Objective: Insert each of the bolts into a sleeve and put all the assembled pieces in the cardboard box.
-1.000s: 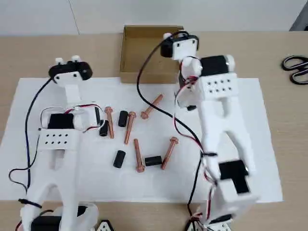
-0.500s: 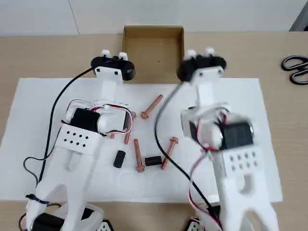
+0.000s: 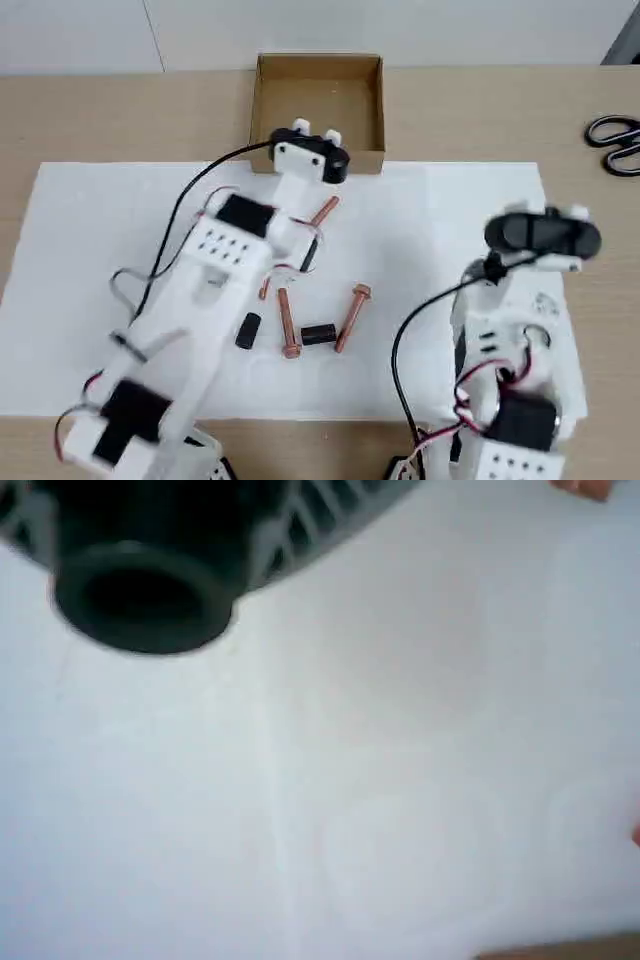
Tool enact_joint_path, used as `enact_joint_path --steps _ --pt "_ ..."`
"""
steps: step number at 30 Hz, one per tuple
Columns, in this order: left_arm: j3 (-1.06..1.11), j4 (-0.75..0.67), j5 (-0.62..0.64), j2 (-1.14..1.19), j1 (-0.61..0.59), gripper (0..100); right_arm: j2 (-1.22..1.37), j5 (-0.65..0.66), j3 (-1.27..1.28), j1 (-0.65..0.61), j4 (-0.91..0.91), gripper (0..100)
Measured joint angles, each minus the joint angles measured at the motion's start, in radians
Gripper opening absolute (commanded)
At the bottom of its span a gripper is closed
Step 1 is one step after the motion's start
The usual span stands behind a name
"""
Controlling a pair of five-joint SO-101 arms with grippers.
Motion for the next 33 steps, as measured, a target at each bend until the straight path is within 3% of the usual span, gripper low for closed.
enact_joint_path --steps 7,11,14,18,27,33 --pt "-0.285 0.281 -0.014 0.275 0.144 1 -0.304 0.029 0.167 0.14 0.0 0.8" --pt "-0.384 0.338 -0.009 0.348 0.147 2 -0.321 0.081 0.244 0.235 0.0 0.8" --pt "-0.408 0.339 -0.008 0.354 0.147 11 -0.327 0.075 0.269 0.279 0.0 0.8" --pt "-0.425 0.31 0.083 0.356 0.147 22 -0.327 0.064 0.27 0.299 -0.002 0.8" --pt "-0.425 0.178 0.221 0.356 0.152 20 -0.328 0.064 0.275 0.304 -0.003 0.8" --pt "-0.425 0.169 0.238 0.4 0.167 20 -0.328 0.064 0.311 0.304 -0.003 0.8"
